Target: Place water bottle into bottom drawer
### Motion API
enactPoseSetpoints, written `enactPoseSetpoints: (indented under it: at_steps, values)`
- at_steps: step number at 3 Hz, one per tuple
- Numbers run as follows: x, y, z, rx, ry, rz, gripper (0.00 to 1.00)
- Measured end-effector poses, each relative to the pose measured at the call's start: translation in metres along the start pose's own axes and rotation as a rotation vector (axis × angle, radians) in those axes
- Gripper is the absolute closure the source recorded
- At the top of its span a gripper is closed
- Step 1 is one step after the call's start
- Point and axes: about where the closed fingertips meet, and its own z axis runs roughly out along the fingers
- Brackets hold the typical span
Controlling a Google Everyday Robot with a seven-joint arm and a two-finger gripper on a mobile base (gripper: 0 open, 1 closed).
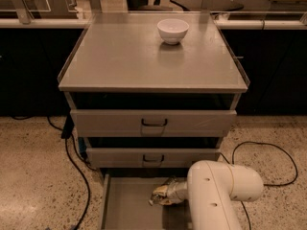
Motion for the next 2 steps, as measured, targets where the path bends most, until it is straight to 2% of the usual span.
enactPoseSetpoints:
  at_steps: [2]
  values:
    - [-0.0001,0.0000,0.0001,0.000,0.000,0.000,0.11]
